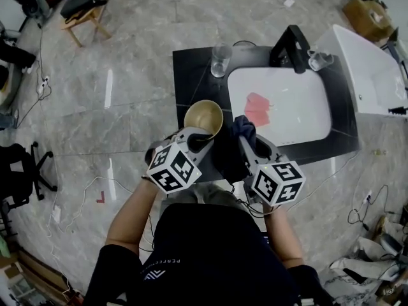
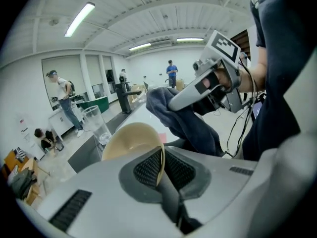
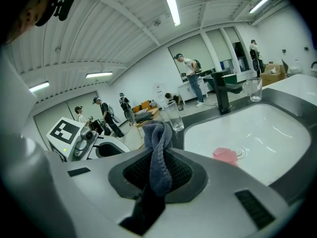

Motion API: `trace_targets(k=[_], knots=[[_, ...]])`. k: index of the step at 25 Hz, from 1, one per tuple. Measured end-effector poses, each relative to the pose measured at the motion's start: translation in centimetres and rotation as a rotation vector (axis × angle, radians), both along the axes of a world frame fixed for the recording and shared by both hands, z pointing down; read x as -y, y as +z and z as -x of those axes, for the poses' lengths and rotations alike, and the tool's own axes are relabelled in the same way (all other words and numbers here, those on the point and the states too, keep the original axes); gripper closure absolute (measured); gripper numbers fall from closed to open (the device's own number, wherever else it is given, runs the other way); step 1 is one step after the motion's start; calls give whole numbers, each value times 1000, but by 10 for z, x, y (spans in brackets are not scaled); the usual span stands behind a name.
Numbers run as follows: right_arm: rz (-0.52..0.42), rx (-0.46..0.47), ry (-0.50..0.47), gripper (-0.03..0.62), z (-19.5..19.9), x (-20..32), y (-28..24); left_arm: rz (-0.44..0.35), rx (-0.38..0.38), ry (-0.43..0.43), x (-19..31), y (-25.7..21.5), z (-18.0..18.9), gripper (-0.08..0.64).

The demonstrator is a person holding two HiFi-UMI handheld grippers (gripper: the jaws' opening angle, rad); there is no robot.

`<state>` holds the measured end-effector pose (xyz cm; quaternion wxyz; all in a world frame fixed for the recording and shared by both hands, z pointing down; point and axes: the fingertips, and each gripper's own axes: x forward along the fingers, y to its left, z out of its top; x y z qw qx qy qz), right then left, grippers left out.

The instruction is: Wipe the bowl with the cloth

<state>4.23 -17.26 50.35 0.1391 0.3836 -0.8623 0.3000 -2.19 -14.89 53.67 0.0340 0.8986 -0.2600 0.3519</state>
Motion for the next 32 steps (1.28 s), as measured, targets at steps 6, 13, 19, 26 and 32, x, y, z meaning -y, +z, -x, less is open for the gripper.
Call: trace_targets(k=[6,13,19,26,32], knots=[[-82,33,35,523,-13,10,-27,26,-285,-117,15,-46,9,543],[-190,71,11,523,-14,7,-65,86,-548,-127,19,-85,5,543],[-305,93,-49,523,-7,-3,-101,192,-766,-73,11,-108,-8,543],[-405,58,-119,523,7,-19,-128,295,-882,21,0,-126,-20,543],[-467,-29,-164,523,13,-23,-135,333,-880,78,-3,-129,-27,543]])
